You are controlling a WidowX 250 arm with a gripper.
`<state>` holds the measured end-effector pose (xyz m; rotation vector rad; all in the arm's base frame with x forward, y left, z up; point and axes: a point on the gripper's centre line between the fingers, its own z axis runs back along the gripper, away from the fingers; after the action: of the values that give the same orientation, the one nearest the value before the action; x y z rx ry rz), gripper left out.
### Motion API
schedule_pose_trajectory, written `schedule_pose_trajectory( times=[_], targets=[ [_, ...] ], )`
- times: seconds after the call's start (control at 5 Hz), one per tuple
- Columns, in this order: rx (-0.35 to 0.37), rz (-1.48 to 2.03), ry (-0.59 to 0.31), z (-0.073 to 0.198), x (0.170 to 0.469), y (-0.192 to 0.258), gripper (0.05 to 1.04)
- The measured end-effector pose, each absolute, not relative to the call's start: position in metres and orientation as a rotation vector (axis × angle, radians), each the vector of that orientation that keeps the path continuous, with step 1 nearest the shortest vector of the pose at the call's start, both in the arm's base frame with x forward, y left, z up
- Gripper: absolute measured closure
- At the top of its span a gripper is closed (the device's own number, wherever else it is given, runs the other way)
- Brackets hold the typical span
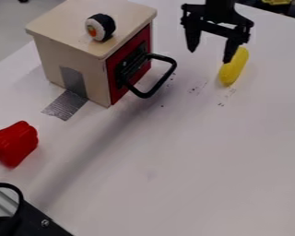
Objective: Move the corn to the bottom of the table
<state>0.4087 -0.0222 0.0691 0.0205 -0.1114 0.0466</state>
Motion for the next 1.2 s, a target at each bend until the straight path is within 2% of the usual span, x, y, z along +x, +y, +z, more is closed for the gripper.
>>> schedule_pose_trajectory(
  times=[0.4,0.6,0.8,1.0,1.2],
  targets=[
    [0.008,0.142,-0.123,0.042,0.455,-0.034,0.084],
    [0.033,0.155,-0.079,0.025,0.457,-0.031,0.084],
    [0.043,0.16,-0.065,0.021,0.453,-0.029,0.12],
    [0.039,0.161,-0.049,0.012,0.448,-0.03,0.413],
    [0.034,0.161,-0.045,0.011,0.442,-0.031,0.484]
  ],
)
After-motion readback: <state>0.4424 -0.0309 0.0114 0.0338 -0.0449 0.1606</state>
